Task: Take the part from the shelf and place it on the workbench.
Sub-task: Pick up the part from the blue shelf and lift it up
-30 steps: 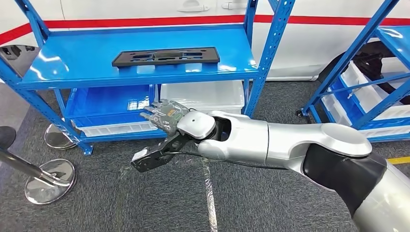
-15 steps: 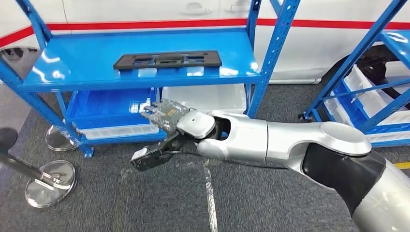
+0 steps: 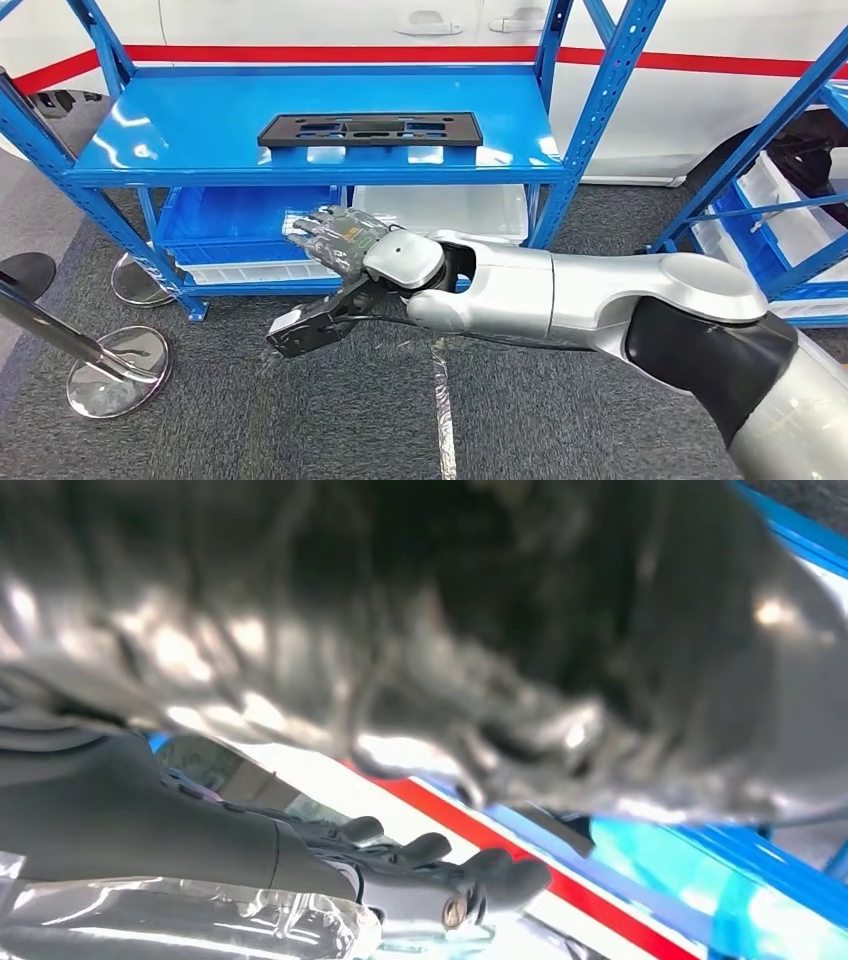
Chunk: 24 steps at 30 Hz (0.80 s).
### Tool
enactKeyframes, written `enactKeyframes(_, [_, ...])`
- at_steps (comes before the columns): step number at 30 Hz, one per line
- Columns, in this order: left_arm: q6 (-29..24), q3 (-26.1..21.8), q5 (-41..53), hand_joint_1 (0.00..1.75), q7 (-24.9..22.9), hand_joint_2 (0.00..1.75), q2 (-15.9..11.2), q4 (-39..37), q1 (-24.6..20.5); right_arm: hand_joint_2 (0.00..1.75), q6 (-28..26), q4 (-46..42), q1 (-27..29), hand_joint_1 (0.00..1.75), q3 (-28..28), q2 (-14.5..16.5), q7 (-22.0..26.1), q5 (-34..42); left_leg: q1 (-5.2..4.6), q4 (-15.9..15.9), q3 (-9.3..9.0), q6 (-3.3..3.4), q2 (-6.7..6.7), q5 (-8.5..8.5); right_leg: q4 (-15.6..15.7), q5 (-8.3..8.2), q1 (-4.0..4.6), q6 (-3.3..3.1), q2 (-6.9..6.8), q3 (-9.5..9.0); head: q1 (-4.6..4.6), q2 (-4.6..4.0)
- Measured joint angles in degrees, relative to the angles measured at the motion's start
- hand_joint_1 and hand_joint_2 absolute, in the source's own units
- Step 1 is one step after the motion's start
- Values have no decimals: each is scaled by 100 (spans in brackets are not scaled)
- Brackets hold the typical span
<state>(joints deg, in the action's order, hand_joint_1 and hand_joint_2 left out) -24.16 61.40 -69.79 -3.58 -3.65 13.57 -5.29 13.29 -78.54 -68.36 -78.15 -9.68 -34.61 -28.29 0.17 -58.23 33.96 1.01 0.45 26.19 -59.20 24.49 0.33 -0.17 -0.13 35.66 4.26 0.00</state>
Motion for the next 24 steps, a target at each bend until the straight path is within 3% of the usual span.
enactKeyframes(2, [0,0,1,0,-2,0,-3,0,-1,0,1,-1,-2,0,0,-7,-9,-3,-1,13,-8,-56,4,15,60,-6,-24,-46,8,-35,2,0])
enactKeyframes(4, [2,0,2,0,-9,0,-6,0,5,0,0,-1,-16,0,1,-15,-25,-11,1,-212,82,-123,-2,160,125,-19,-69,-102,11,-97,-17,0])
enactKeyframes(7, [3,0,2,0,-11,0,-6,0,10,0,1,-3,-13,0,-8,-15,-20,-17,32,-1240,632,-214,-9,570,145,-1,-80,-150,15,-136,-41,0])
enactKeyframes(8, [3,0,2,0,-9,0,-6,0,10,0,3,-3,0,0,-17,-15,-16,-17,42,-1489,798,-234,-8,604,140,12,-80,-155,18,-142,-39,0])
enactKeyframes(9, [3,0,2,0,-7,0,-6,0,12,0,4,-3,11,0,-27,-15,-15,-17,52,-1548,874,-247,-7,534,133,29,-82,-156,23,-153,-39,0])
enactKeyframes(10, [3,0,2,0,-7,0,-7,0,14,0,4,-3,17,0,-34,-15,-15,-17,63,-1373,831,-253,-7,358,120,52,-87,-147,31,-170,-40,0])
enactKeyframes(12, [1,0,2,0,-7,0,-8,0,19,0,3,-3,17,0,-36,-15,-15,-19,77,-637,516,-250,-9,-63,81,118,-88,-108,47,-210,-40,0])
enactKeyframes(13, [0,0,2,0,-5,0,-9,0,20,0,2,-3,13,0,-36,-15,-15,-19,71,-308,364,-230,-16,-176,55,152,-80,-79,54,-215,-45,0])
enactKeyframes(15, [-1,0,2,0,-2,0,-10,0,12,0,-3,-2,10,0,-36,-17,-14,-20,51,-55,239,-169,-32,-176,36,187,-61,-21,58,-209,-51,0])
enactKeyframes(17, [-1,0,3,0,0,0,-9,0,6,0,-12,-1,12,0,-36,-18,-14,-23,57,-27,220,-95,-39,-162,39,211,-58,27,53,-214,-52,0])
enactKeyframes(19, [-1,0,4,0,0,0,-7,0,11,0,-26,1,9,0,-33,-26,-14,-30,74,6,168,-21,-38,-152,-155,341,-68,78,44,-147,-39,0])
enactKeyframes(22, [-2,0,4,0,0,0,-7,0,11,0,-39,2,26,0,-32,-56,-15,-34,74,20,116,59,-35,-118,-1161,767,-85,126,37,365,-18,0])
enactKeyframes(23, [-4,0,4,0,0,0,-8,0,11,0,-37,3,44,0,-34,-64,-14,-34,71,18,105,70,-37,-104,-1459,835,-87,131,36,548,-16,0])
enactKeyframes(24, [-8,0,4,0,0,0,-9,0,10,0,-33,3,59,0,-36,-68,-14,-34,69,14,89,74,-41,-86,-1568,794,-88,130,35,646,-16,0])
